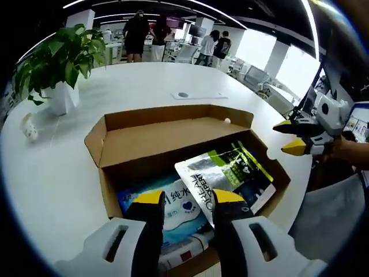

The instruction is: Operate the shoe box by opening the lid, removing the specified soft item, and placing it in the target area until the item is outside and the box remains undamaged.

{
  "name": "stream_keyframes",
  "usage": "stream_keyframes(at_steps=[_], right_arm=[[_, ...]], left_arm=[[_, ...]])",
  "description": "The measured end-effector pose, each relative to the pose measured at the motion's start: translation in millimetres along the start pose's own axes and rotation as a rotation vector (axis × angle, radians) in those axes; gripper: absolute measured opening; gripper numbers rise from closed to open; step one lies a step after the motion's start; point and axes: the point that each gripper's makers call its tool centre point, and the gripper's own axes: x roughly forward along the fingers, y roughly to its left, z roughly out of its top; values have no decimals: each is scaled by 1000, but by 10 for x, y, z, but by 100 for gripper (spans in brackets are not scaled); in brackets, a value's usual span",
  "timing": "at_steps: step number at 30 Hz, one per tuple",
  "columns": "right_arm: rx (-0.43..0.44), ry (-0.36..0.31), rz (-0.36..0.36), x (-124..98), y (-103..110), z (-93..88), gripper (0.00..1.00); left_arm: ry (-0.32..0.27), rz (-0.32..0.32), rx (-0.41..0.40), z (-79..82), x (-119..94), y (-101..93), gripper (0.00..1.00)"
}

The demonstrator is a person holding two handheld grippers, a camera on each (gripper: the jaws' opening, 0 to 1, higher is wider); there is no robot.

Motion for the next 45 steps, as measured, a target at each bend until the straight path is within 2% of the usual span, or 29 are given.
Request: stream_keyframes(at_steps=[10,14,17,25,30,38,42,45], right_arm=[[9,-8,34,-3,150,-33,45],[-13,-12,58,1,237,-32,48],[-48,-9,75,4,318,-53,49],[-38,-16,90,13,385,-55,50],[-42,-26,112,8,443,-48,51],[-33,-30,120,6,474,-72,51],[-24,-28,119,6,471,-88,51],[-19,-25,117,18,472,-100,50]], left_arm=[[27,-29,-52,-204,57,-87,33],[14,-59,-106,-202,84,-142,32],[13,-63,-115,-204,109,-152,32],[33,-86,-147,-270,180,-211,30],[29,-113,-202,-263,221,-246,27],[54,-132,-234,-287,282,-265,14],[59,-144,-243,-285,287,-305,12],[46,-158,-263,-265,273,-315,3]])
